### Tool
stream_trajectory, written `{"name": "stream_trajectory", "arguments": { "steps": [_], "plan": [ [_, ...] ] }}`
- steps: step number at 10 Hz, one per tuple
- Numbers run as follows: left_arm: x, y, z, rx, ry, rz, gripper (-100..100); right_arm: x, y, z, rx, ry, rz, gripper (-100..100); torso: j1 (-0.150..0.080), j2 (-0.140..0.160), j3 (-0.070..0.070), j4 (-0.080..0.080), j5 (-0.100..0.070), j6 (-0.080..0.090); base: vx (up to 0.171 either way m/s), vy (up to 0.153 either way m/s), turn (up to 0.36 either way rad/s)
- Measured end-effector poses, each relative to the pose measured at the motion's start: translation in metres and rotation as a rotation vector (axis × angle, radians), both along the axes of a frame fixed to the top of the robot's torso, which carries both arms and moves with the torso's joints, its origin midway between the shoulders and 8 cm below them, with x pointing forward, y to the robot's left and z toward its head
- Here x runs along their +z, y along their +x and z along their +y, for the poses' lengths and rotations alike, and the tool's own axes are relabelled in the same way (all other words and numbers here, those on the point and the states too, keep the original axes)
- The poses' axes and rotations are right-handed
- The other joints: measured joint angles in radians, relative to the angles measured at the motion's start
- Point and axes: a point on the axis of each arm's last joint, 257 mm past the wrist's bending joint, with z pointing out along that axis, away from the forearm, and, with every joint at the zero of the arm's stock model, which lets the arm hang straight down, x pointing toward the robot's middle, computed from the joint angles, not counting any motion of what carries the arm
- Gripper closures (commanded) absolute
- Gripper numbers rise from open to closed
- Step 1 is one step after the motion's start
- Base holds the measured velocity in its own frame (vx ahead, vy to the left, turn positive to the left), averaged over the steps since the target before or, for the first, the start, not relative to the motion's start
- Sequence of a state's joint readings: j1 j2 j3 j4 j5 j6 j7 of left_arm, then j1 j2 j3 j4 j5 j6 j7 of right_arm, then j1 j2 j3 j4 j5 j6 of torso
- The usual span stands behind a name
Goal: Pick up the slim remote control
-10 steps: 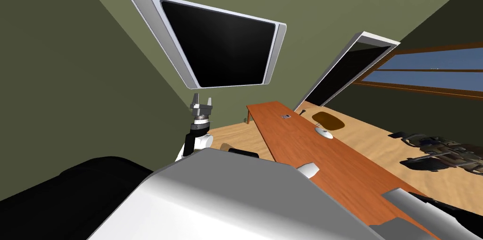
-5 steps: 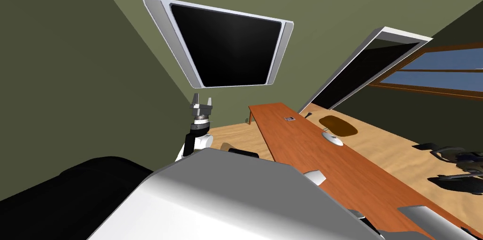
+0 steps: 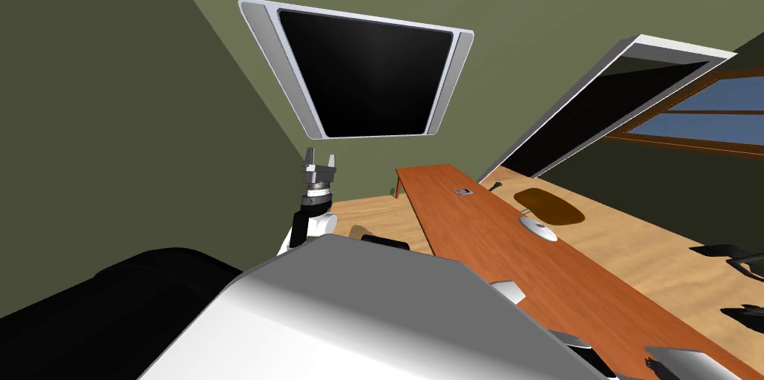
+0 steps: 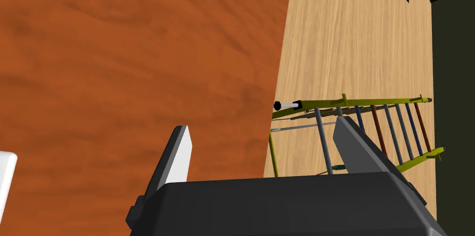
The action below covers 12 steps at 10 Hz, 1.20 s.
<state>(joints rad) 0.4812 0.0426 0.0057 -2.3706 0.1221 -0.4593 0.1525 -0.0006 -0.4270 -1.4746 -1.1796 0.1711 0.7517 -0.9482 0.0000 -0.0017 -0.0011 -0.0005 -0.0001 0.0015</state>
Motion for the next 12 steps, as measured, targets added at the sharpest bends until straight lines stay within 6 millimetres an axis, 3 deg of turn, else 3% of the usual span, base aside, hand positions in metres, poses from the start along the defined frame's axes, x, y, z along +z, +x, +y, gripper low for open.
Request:
{"name": "stream_trajectory", "arguments": {
  "steps": [1, 4, 12],
  "plan": [
    [0.000, 0.000, 0.000, 0.000, 0.000, 0.000, 0, -0.017, -0.008, 0.006, -0.043, 0.050, -0.026, -100, 0.000, 0.000, 0.000, 0.000, 0.000, -0.001, 0.026, -0.005, 0.060],
    [0.000, 0.000, 0.000, 0.000, 0.000, 0.000, 0, -0.041, -0.026, 0.025, -0.129, 0.144, -0.077, -100, 0.001, 0.000, 0.000, 0.000, 0.000, -0.001, 0.017, -0.003, 0.056],
    [0.000, 0.000, 0.000, 0.000, 0.000, 0.000, 0, -0.116, -0.043, 0.103, -0.374, 0.451, -0.240, -100, 0.001, -0.001, 0.000, 0.000, 0.000, 0.000, 0.030, -0.007, 0.072]
  ]
}}
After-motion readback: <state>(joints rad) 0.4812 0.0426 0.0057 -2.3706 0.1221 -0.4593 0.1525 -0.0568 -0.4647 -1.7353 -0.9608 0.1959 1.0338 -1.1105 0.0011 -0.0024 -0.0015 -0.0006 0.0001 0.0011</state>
